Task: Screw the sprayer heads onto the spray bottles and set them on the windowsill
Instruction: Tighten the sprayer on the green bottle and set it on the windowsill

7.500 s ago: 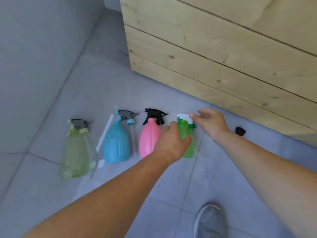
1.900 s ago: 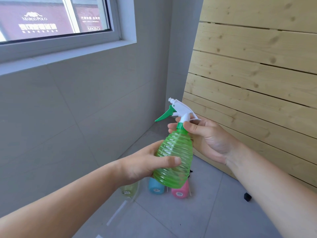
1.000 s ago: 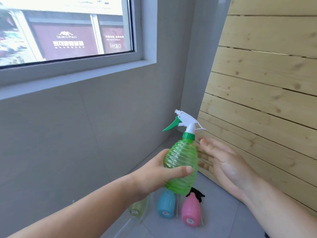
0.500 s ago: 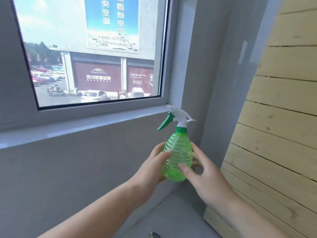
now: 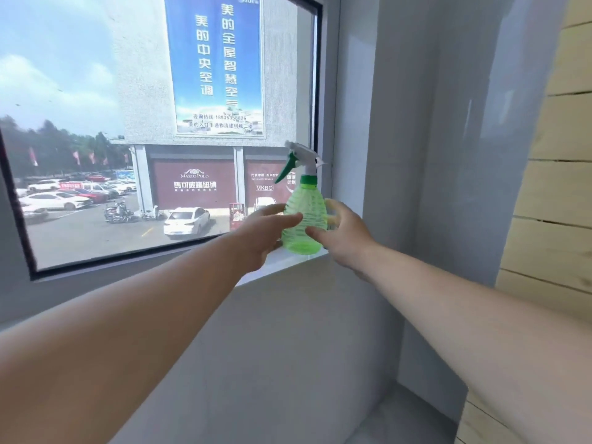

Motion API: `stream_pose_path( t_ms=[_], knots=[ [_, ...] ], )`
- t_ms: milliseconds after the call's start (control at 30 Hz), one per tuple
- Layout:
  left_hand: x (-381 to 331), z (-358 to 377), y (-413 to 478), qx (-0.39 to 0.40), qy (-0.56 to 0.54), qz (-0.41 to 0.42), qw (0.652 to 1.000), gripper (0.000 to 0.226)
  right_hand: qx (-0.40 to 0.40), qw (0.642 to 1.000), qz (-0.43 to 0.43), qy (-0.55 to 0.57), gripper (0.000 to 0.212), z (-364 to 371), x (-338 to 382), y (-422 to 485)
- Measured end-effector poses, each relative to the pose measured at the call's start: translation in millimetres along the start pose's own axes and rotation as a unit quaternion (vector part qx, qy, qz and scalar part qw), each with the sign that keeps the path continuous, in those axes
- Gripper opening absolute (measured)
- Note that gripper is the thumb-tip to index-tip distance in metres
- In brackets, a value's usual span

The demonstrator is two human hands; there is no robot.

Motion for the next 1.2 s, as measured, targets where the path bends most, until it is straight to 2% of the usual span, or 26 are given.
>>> stream_pose_path(
  t_ms=[167, 300, 467, 667, 733, 833, 900, 1000, 1067, 1200],
  knots=[
    [21, -12, 19, -0.027, -0.011, -0.026, 0.999, 0.058, 0.007, 1.000, 0.021, 0.006, 0.068, 15, -22, 17],
    [28, -14, 26, -0.029, -0.031, -0.022, 0.999, 0.056, -0.002, 1.000, 0.021, 0.003, 0.066, 19, -27, 21],
    [34, -16, 34, -0.081, -0.013, -0.008, 0.997, 0.054, -0.016, 1.000, 0.018, -0.013, 0.065, 20, -28, 23],
    [34, -15, 39, -0.070, -0.008, -0.016, 0.997, 0.059, -0.020, 1.000, 0.017, -0.013, 0.059, 21, -29, 21],
    [33, -16, 37, -0.066, -0.001, -0.018, 0.998, 0.064, -0.018, 0.999, 0.016, -0.021, 0.064, 21, -29, 21],
    [31, -22, 30, -0.074, 0.023, -0.015, 0.997, 0.070, -0.023, 0.998, 0.029, -0.047, 0.085, 15, -30, 18],
    [30, -29, 22, -0.093, 0.041, -0.012, 0.995, 0.072, -0.031, 0.998, 0.039, -0.047, 0.089, 6, -30, 13],
    [26, -39, 2, -0.117, 0.061, 0.005, 0.991, 0.074, -0.036, 0.998, 0.034, -0.046, 0.080, -6, -28, -2],
    [24, -34, -19, -0.106, 0.049, 0.018, 0.993, 0.071, -0.029, 0.998, 0.030, -0.036, 0.072, -18, -27, -25],
    [31, 2, -68, -0.008, -0.025, 0.017, 1.000, 0.052, -0.028, 0.999, 0.038, -0.013, 0.046, -46, -34, -90]
  ],
)
Point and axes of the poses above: each hand's wrist, its own y-axis towards the middle knuckle, its own z-axis out of the palm, x = y × z, the point moved 7 cm from there along y, towards the middle knuckle, and after that the axes turned 5 degrees about y, right-handed, at the moved point
